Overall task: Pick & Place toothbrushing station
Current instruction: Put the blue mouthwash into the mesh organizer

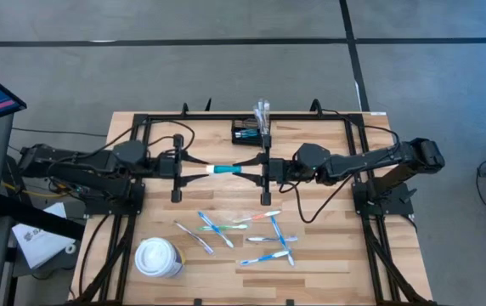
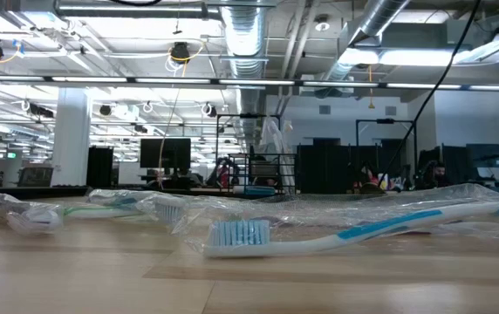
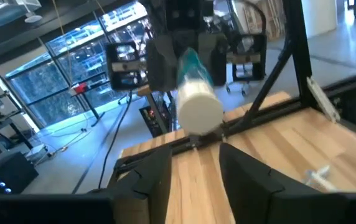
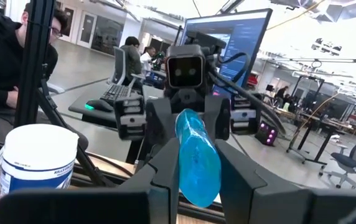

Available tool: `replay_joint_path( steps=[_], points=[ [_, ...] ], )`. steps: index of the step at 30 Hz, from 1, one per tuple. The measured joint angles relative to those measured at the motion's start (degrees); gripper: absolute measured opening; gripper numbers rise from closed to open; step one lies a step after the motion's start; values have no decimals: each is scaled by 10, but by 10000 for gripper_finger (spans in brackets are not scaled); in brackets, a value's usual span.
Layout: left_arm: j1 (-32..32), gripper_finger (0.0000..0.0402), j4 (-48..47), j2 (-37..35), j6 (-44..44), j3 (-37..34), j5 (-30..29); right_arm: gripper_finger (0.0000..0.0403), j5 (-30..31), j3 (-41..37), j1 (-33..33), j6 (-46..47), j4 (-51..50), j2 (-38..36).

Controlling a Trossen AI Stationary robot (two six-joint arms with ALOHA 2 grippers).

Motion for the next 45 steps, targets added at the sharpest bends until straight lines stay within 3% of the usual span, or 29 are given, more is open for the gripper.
replay_joint_path(
  steps=[8, 14, 27, 45],
  points=[
    [0, 218, 41, 24, 4, 0, -2, 70, 0, 0, 0, 0, -2, 0],
    [-8, 249, 76, 26, 4, 0, 9, 70, 0, 0, 0, 0, 1, 0],
    [-8, 232, 192, 107, 32, 0, 9, 70, 0, 0, 0, 0, 6, 0],
    [-14, 219, 209, 110, 30, -1, 10, 70, 0, 0, 0, 0, -2, 1]
  ],
)
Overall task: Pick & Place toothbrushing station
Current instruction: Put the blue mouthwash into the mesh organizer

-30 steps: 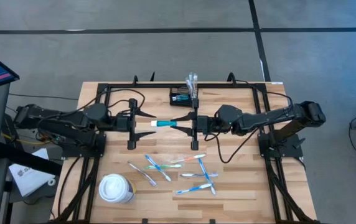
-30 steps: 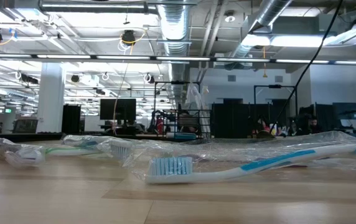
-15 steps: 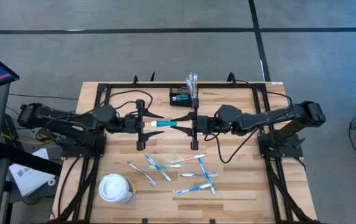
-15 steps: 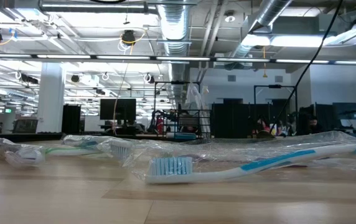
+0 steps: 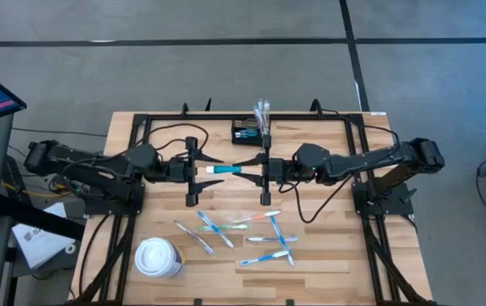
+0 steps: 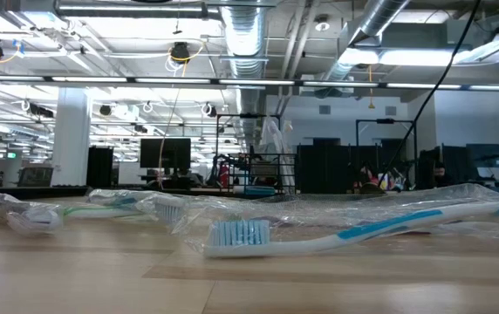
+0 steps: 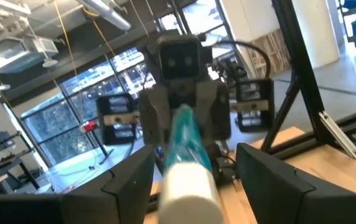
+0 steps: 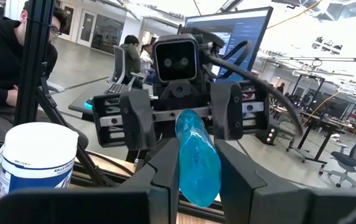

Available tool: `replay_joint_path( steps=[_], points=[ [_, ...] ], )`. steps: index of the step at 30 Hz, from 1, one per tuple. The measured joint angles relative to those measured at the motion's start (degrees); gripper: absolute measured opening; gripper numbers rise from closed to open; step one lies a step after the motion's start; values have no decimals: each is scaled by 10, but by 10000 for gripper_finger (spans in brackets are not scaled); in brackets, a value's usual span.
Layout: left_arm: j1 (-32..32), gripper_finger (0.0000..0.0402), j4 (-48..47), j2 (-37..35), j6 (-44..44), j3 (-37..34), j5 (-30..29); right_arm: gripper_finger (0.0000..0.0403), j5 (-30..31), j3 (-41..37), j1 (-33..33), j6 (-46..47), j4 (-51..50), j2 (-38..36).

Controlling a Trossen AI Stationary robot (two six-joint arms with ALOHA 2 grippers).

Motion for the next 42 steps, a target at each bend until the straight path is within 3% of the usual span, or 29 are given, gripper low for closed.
replay_joint_path(
  steps=[20, 31, 42],
  points=[
    [0, 163, 1, 0, 1, 0, 0, 70, 0, 0, 0, 0, 2, 0],
    [0, 83, 3, -1, 2, 0, 0, 70, -1, 0, 0, 0, 6, 5],
    [0, 96, 0, -1, 8, 0, -17, 70, -2, 0, 0, 0, 8, 5]
  ],
)
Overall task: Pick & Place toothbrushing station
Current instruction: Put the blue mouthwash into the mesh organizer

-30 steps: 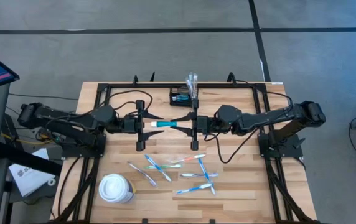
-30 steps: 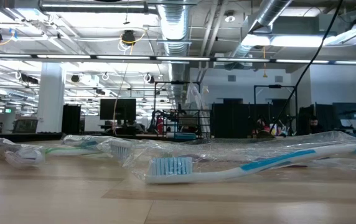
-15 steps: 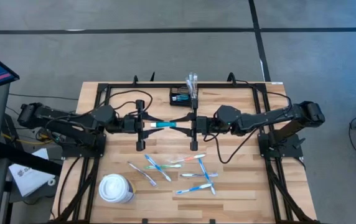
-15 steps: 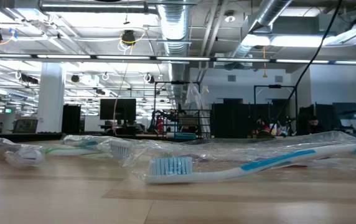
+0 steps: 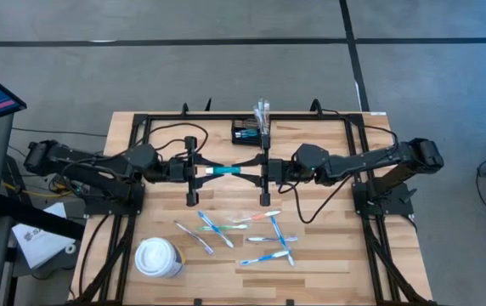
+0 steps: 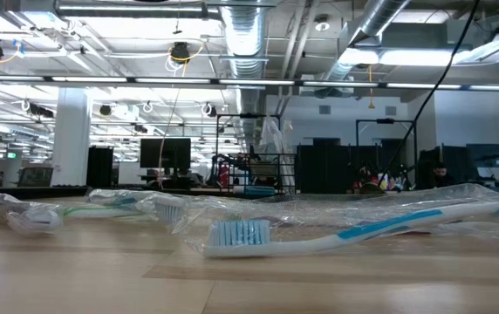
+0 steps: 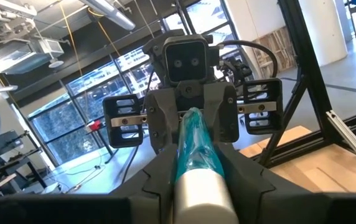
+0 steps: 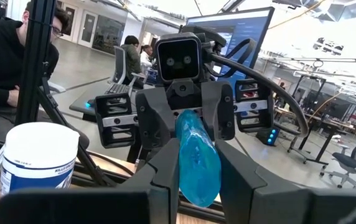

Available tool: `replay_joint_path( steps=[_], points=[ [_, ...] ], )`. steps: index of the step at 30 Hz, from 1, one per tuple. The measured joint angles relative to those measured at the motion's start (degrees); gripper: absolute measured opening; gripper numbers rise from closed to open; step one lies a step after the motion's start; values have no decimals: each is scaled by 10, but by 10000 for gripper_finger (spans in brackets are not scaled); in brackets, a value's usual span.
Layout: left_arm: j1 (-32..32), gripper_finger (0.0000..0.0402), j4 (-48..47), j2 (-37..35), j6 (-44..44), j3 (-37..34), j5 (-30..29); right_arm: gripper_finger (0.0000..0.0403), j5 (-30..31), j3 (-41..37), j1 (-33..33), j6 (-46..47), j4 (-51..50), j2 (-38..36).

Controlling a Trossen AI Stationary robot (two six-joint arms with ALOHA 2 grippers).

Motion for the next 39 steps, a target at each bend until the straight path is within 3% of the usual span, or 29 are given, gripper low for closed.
replay_joint_path(
  steps=[20, 32, 39],
  points=[
    [0, 110, -6, 0, 7, 0, -3, 70, -18, 0, -2, 0, 14, -1],
    [0, 110, -1, 0, 11, 0, 28, 70, -18, 0, -3, 0, 3, -1],
    [0, 81, -2, 0, 11, 0, 23, 70, -18, 0, -3, 0, 4, -1]
  ],
)
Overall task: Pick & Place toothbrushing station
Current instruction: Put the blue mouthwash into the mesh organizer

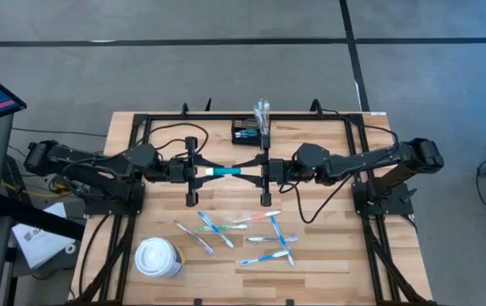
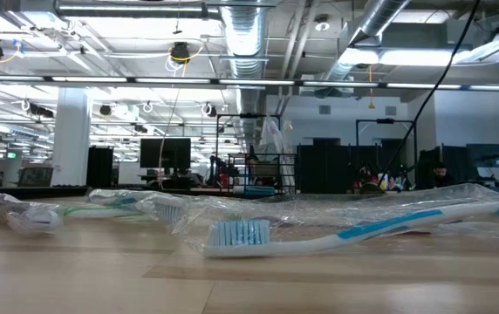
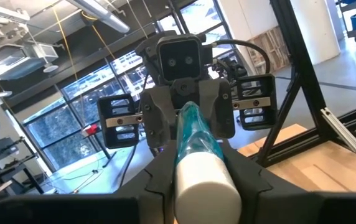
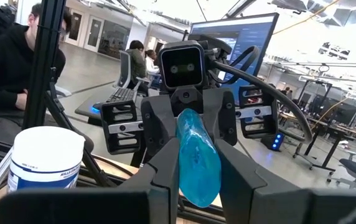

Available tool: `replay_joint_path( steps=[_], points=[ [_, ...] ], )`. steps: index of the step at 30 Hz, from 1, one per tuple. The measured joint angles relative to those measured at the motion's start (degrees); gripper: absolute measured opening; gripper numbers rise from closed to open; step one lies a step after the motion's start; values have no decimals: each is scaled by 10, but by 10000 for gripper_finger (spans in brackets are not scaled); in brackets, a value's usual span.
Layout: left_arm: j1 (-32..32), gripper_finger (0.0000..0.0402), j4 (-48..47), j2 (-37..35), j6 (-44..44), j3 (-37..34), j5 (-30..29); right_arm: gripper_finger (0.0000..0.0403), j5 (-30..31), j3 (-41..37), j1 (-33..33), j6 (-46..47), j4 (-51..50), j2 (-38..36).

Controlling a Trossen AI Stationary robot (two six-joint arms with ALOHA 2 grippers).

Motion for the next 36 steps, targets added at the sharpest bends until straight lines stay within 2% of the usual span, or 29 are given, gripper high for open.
replay_joint_path(
  steps=[9, 11, 16, 20, 26, 32, 36],
  points=[
    [0, 81, -2, 0, 3, 0, -9, 71, 0, 0, 0, 0, -3, 0],
    [0, 81, -5, -1, 4, 0, -17, 94, 5, 0, 0, 0, -5, 0],
    [0, 81, -32, -11, 4, -1, -43, 186, 38, 0, -4, 3, -48, -11],
    [2, 81, -59, -24, 4, -1, -72, 217, 66, 0, -10, 29, -114, -34],
    [29, 81, -85, -29, 0, -1, -100, 208, 67, 1, -21, 66, -211, -56],
    [97, 81, -112, -27, -23, -1, -111, 179, 67, 0, -27, 96, -303, -55],
    [163, 81, -129, -25, -59, 0, -47, 159, 67, 0, -31, 101, -354, -55]
  ],
)
